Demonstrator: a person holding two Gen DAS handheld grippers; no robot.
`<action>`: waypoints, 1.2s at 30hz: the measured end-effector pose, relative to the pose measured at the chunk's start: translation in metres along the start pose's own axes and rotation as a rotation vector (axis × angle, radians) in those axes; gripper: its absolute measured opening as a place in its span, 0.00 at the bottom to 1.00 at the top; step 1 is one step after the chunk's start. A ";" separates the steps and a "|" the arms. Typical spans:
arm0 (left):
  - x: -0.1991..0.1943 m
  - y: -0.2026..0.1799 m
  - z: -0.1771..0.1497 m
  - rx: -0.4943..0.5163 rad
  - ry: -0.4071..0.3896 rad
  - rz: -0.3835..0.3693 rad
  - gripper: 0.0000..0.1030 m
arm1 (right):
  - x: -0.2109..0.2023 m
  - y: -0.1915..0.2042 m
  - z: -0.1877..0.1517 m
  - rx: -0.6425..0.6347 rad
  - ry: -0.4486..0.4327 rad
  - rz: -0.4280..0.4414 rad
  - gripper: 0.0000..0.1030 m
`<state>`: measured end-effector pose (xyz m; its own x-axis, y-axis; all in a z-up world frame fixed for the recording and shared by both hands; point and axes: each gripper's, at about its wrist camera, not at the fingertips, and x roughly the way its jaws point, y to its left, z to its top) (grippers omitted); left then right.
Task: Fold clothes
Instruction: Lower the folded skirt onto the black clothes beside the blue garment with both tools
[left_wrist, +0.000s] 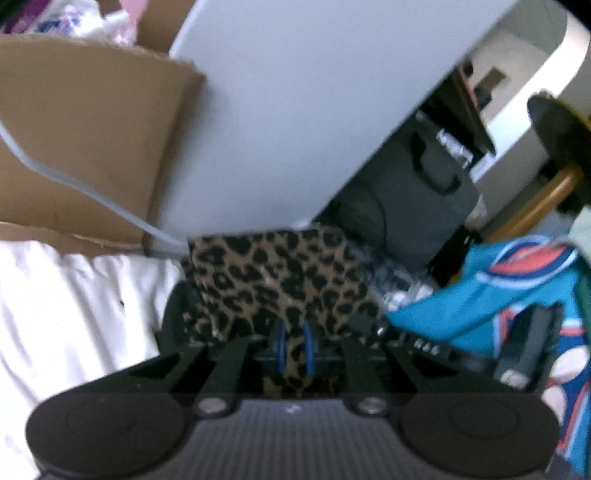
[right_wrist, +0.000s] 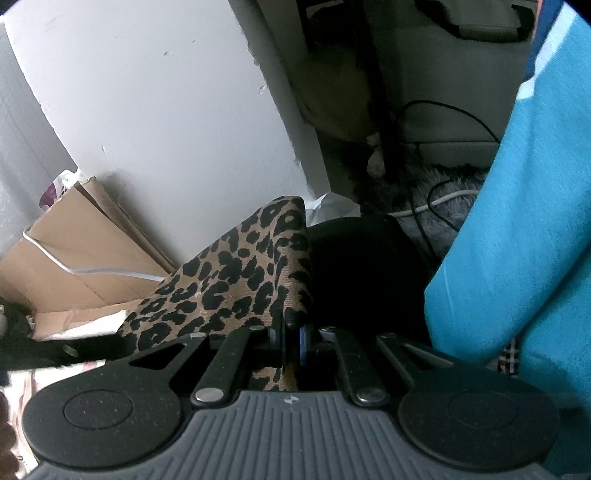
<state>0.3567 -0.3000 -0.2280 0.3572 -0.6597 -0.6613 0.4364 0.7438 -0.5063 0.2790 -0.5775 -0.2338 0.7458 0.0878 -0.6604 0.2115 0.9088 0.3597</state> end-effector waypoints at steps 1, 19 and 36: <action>0.005 0.002 -0.003 0.007 0.016 0.022 0.09 | 0.000 0.000 0.000 0.000 -0.002 0.001 0.05; 0.007 0.013 -0.023 0.037 0.047 0.120 0.02 | -0.040 0.001 -0.035 -0.017 -0.107 -0.004 0.22; -0.009 -0.028 -0.031 0.187 0.063 0.082 0.03 | -0.073 -0.007 -0.101 0.037 -0.084 -0.063 0.24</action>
<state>0.3156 -0.3115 -0.2253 0.3483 -0.5853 -0.7321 0.5554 0.7581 -0.3419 0.1597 -0.5493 -0.2549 0.7805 -0.0050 -0.6251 0.2814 0.8958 0.3441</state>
